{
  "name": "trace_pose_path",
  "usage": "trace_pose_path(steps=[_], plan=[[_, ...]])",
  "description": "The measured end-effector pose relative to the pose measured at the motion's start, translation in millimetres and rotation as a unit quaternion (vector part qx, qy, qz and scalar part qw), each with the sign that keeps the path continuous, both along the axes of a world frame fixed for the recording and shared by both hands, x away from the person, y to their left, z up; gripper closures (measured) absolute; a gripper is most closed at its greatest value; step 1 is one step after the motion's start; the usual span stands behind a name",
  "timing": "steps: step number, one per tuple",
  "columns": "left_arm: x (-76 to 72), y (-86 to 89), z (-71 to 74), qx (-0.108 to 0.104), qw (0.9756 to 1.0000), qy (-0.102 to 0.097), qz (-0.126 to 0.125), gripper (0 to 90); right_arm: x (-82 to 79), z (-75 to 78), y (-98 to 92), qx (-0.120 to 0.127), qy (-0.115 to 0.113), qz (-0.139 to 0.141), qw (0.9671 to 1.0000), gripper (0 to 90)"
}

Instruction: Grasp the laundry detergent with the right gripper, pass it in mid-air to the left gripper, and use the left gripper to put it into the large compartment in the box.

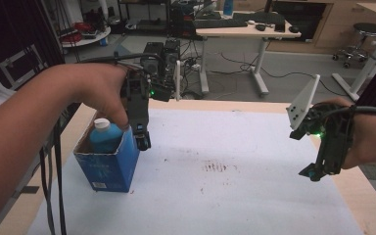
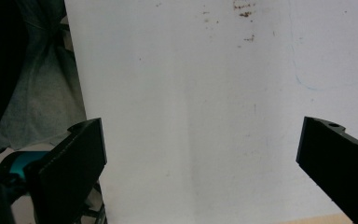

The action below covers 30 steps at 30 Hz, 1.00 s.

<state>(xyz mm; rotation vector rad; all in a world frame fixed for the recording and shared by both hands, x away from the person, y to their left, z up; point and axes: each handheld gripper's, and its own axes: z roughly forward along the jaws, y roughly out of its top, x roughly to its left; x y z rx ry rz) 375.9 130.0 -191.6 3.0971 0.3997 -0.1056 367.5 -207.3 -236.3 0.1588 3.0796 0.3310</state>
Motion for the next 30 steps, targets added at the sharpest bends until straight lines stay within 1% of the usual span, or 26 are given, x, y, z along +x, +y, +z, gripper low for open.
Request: trace_pose_path(steps=[1,2,3,4,5,9,10,11,13,15,17,18,20,21,24,26,30], plan=[[-0.7,-2.8,0.1,0.0,1.0,0.001,-0.002,2.7,0.5,1.9,-0.7,-0.001,-0.001,0.002,1.0,0.6],[-0.8,-5.8,0.6,0.001,0.9999,0.0,-0.011,2.7,0.6,4.1,-1.0,-0.007,-0.002,0.001,1.0,0.6],[-0.8,-5.8,0.6,0.001,0.9999,0.0,-0.011,2.7,0.6,4.1,-1.0,-0.007,-0.002,0.001,1.0,0.6],[-2.3,-9.4,1.2,-0.001,0.9999,0.003,-0.015,2.7,0.3,7.7,0.0,-0.017,-0.001,0.005,0.9998,0.6],[-3.5,-13.7,2.3,0.0,0.9997,-0.001,-0.023,1.7,0.1,9.2,0.7,-0.022,0.0,0.008,0.9997,0.6],[-5.9,-21.3,3.1,-0.003,0.9994,-0.001,-0.036,1.6,0.2,14.6,3.2,-0.036,0.0,0.014,0.9993,0.6],[-5.9,-23.0,2.8,-0.003,0.999,-0.003,-0.044,1.6,0.5,16.5,3.7,-0.038,0.0,0.018,0.9991,0.6],[-6.4,-24.4,2.1,-0.002,0.999,0.001,-0.045,1.6,0.5,18.3,4.0,-0.039,0.0,0.018,0.9991,0.6],[-6.0,-27.0,0.2,-0.001,0.9988,0.0,-0.05,1.6,1.3,21.0,4.4,-0.044,-0.003,0.019,0.9989,0.6],[-4.7,-28.8,-1.1,0.008,0.9983,0.0,-0.057,1.6,2.6,23.8,4.6,-0.048,-0.004,0.019,0.9987,0.6],[-3.5,-30.4,-3.1,0.012,0.9982,0.001,-0.058,1.6,4.1,25.5,4.6,-0.049,-0.004,0.022,0.9986,0.6],[-3.1,-31.3,-4.1,0.014,0.9979,0.0,-0.063,1.6,4.6,25.9,4.8,-0.049,-0.005,0.023,0.9985,0.6],[-2.0,-33.6,-5.5,0.017,0.9978,-0.003,-0.064,1.6,5.3,26.2,5.3,-0.053,-0.003,0.025,0.9983,0.6],[-1.3,-34.7,-6.1,0.018,0.9977,0.0,-0.065,1.6,6.0,25.9,5.5,-0.055,-0.001,0.028,0.9981,0.6],[0.4,-37.7,-7.2,0.013,0.998,0.003,-0.062,1.6,8.2,24.7,6.2,-0.059,0.002,0.032,0.9977,0.6],[1.7,-38.9,-6.8,0.013,0.9978,0.001,-0.065,1.6,8.5,25.0,6.6,-0.059,0.002,0.032,0.9977,0.6],[4.9,-37.9,-7.3,0.012,0.998,0.001,-0.062,1.6,9.2,27.3,7.3,-0.062,0.001,0.033,0.9976,0.6]])
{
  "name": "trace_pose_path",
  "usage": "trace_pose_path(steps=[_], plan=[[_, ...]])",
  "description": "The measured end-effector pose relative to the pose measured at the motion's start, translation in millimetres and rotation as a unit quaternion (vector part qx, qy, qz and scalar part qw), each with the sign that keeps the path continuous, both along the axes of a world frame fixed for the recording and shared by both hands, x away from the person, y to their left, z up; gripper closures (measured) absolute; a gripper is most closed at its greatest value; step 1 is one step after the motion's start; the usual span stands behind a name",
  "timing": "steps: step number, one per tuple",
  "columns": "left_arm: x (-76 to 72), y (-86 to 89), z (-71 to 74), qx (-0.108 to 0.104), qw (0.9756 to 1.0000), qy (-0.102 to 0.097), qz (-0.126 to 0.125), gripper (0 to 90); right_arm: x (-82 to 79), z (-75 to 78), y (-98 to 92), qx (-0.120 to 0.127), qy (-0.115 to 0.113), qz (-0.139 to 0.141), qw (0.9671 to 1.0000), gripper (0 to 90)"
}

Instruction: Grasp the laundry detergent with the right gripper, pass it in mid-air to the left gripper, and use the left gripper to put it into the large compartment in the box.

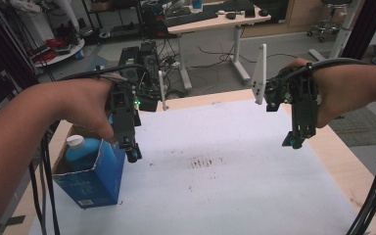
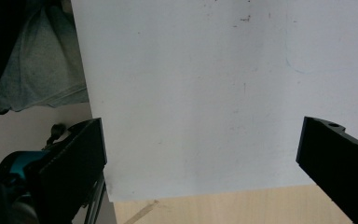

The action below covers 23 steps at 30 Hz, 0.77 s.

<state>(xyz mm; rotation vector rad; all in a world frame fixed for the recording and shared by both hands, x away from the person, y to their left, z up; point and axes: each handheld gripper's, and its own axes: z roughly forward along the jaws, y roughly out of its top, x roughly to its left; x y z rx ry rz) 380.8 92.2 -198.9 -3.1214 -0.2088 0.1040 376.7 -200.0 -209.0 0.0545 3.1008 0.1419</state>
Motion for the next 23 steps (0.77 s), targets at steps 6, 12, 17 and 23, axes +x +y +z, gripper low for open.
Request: trace_pose_path(steps=[6,12,17,23], plan=[[4.2,4.2,-1.3,-0.001,1.0,0.001,0.006,1.6,2.6,2.7,2.2,0.0,0.0,0.003,1.0,0.6],[5.1,5.6,-1.9,-0.003,1.0,0.003,0.005,1.6,3.8,1.4,5.4,-0.004,0.0,0.004,1.0,0.6],[4.2,6.1,-3.8,-0.004,1.0,0.005,0.008,1.6,2.4,2.5,7.6,-0.001,-0.002,0.008,1.0,0.6],[3.6,8.1,-6.6,-0.003,0.9999,0.001,0.012,1.6,-0.8,2.4,7.1,-0.002,-0.003,0.002,1.0,0.6]])
